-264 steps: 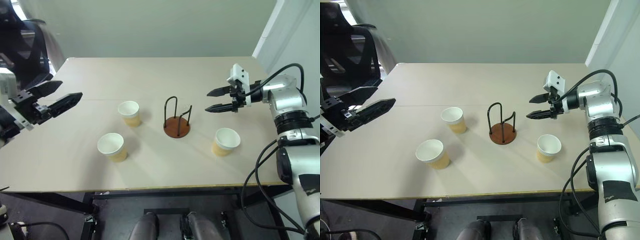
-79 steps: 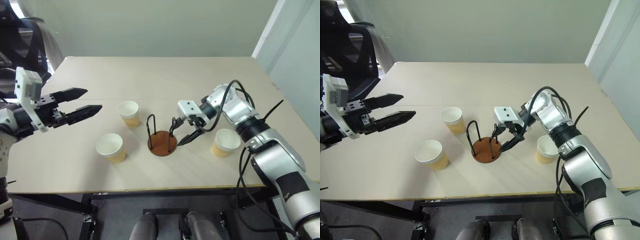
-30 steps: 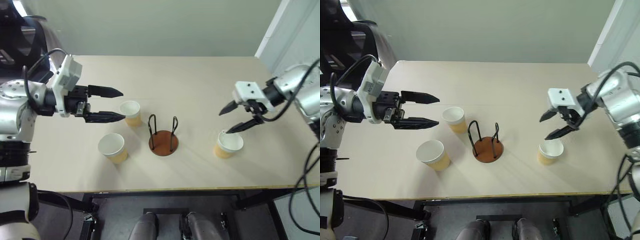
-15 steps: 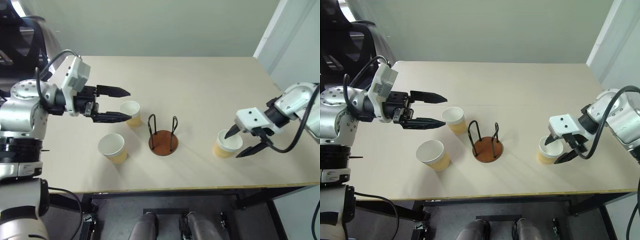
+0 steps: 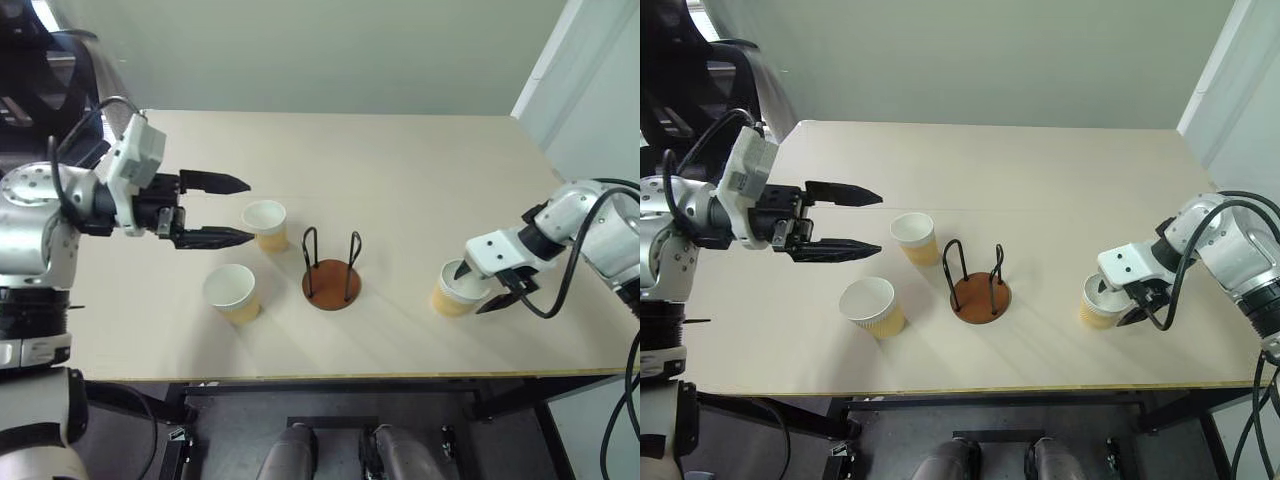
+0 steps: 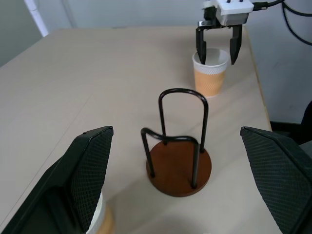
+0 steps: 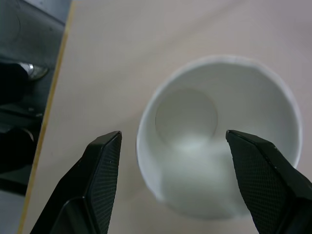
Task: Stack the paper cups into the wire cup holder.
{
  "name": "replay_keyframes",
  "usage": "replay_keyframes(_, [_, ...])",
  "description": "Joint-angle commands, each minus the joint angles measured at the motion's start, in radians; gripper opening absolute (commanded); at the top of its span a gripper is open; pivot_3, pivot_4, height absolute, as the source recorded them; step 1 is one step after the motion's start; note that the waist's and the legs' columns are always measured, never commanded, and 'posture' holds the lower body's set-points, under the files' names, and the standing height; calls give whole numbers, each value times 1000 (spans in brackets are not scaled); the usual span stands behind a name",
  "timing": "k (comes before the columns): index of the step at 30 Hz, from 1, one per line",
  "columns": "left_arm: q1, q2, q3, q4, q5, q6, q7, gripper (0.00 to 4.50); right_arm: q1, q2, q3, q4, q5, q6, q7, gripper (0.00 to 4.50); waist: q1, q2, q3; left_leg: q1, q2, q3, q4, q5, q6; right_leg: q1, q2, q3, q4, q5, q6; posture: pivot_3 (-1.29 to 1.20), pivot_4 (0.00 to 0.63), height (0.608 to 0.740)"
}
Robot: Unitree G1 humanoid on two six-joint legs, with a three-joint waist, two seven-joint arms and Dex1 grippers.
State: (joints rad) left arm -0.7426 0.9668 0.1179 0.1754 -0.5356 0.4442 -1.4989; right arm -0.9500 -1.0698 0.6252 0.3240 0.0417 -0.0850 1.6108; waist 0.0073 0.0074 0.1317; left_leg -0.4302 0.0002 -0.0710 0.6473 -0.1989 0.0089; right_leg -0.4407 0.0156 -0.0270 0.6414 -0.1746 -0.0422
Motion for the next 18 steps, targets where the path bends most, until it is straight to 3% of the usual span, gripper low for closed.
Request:
replay_keyframes(1, [4, 22, 43, -41, -21, 2, 9, 4500, -30, 0, -3, 19, -17, -39, 4, 3431, 0, 0, 0, 0, 0, 0, 0, 0, 0, 0, 0, 0, 0, 0, 0, 0, 150, 740])
replay_keyframes(4, [17, 23, 50, -46, -27, -2, 7, 4500, -34, 1, 5, 12, -5, -39, 4, 2893, -1, 0, 0, 0, 0, 0, 0, 0, 0, 0, 0, 0, 0, 0, 0, 0, 150, 740])
replay_keyframes(12, [74, 63, 45, 16, -15, -53, -88, 4500, -69, -16, 37, -22, 38, -40, 4, 38, -1, 0, 0, 0, 0, 0, 0, -1, -1, 0, 0, 0, 0, -2, -4, 0, 150, 740])
replay_keyframes(18, [131, 137, 15, 91, -28, -176, -116, 4500, -117, -3, 51, -34, 45, -51, 4, 38, -2, 0, 0, 1, 0, 0, -1, -2, -2, -1, 0, 0, 0, -6, -11, 0, 150, 740])
